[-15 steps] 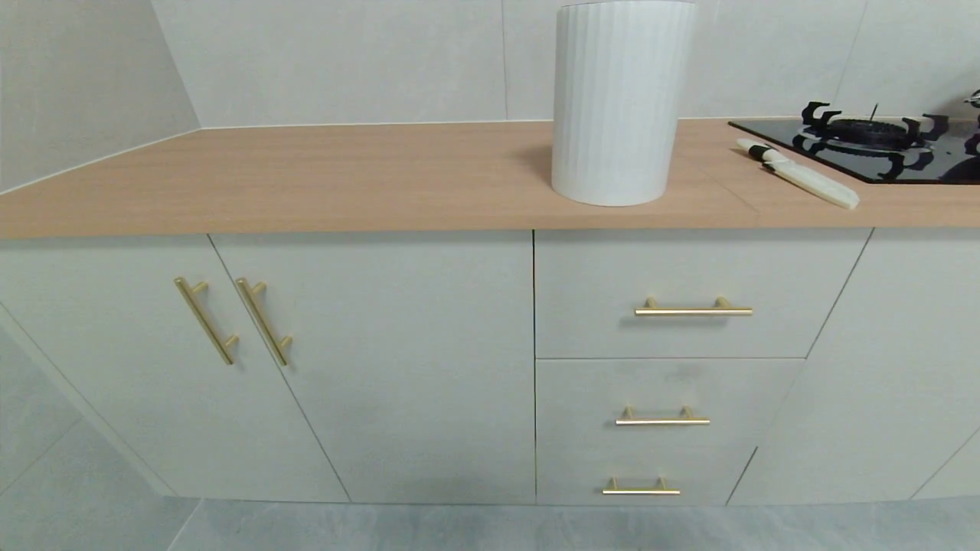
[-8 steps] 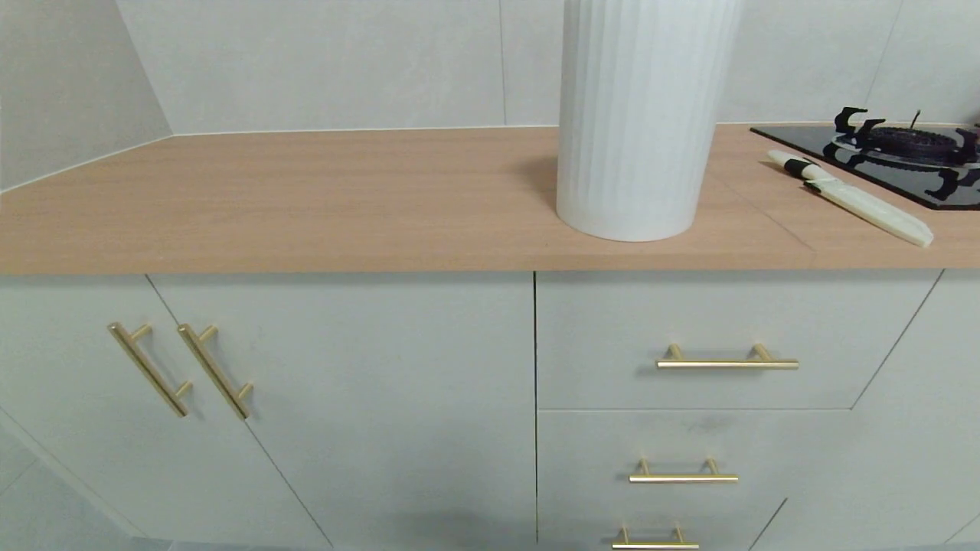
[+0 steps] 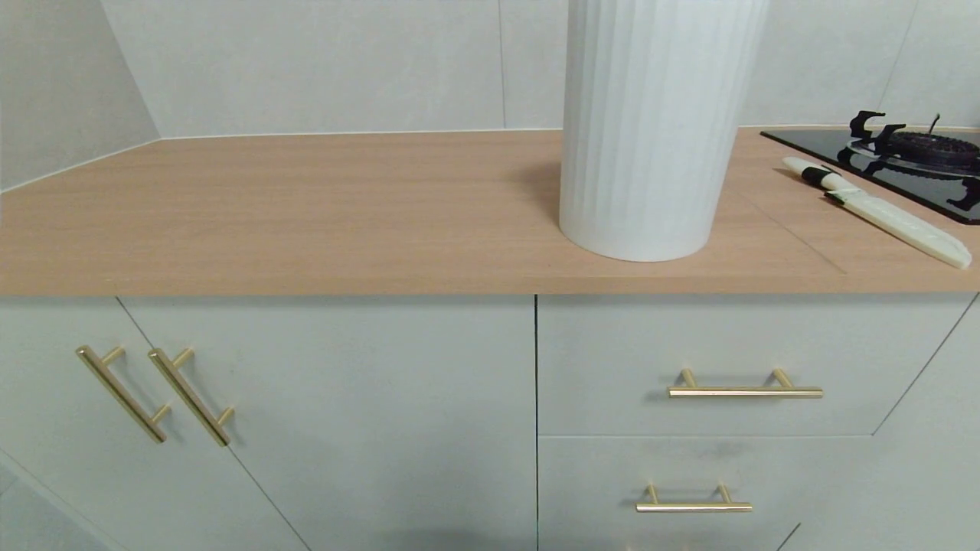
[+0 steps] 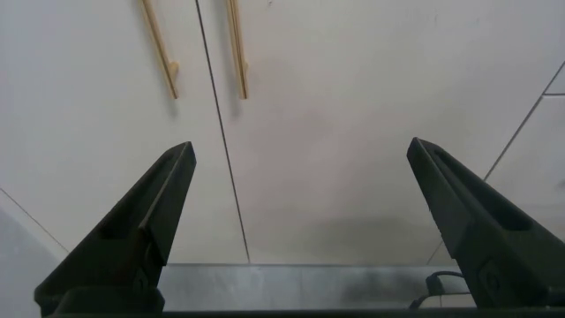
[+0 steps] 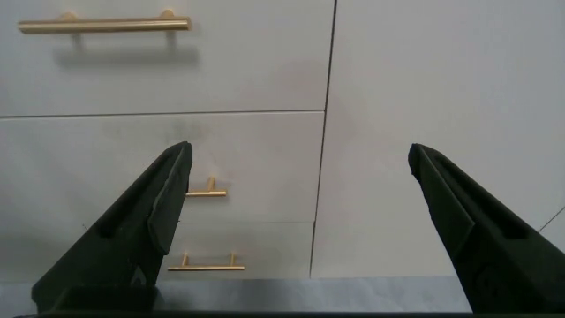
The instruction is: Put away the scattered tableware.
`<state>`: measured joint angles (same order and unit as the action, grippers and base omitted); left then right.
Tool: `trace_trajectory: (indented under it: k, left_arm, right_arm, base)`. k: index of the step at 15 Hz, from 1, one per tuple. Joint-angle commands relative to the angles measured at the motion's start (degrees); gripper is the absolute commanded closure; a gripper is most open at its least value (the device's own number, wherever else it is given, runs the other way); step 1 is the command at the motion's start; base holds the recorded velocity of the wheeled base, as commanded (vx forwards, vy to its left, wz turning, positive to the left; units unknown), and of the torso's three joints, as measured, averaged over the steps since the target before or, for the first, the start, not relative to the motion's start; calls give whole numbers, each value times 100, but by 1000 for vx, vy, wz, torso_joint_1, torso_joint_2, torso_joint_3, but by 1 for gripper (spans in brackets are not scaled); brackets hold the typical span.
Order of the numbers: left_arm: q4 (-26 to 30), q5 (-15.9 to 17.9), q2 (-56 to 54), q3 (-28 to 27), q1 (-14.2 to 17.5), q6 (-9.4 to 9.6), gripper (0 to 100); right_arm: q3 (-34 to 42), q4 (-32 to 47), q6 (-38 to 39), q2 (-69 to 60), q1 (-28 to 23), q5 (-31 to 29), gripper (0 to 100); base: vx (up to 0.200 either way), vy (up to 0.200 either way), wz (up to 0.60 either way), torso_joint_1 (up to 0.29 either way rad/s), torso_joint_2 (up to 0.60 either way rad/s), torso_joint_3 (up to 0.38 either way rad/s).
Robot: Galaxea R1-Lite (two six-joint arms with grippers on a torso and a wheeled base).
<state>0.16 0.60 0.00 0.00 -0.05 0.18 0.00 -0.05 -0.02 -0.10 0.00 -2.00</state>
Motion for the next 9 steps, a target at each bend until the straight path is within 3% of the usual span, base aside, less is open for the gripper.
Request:
trace_trajectory:
  k: [1, 9]
  left_arm:
    - [2, 2, 0, 0, -4, -1, 0]
    - [-7, 2, 0, 0, -4, -1, 0]
  right_arm:
    - [0, -4, -6, 10, 0, -2, 0]
    - [0, 5, -6, 10, 0, -2, 0]
  base:
    - [0, 0, 0, 0, 0, 0]
    - [0, 0, 0, 0, 0, 0]
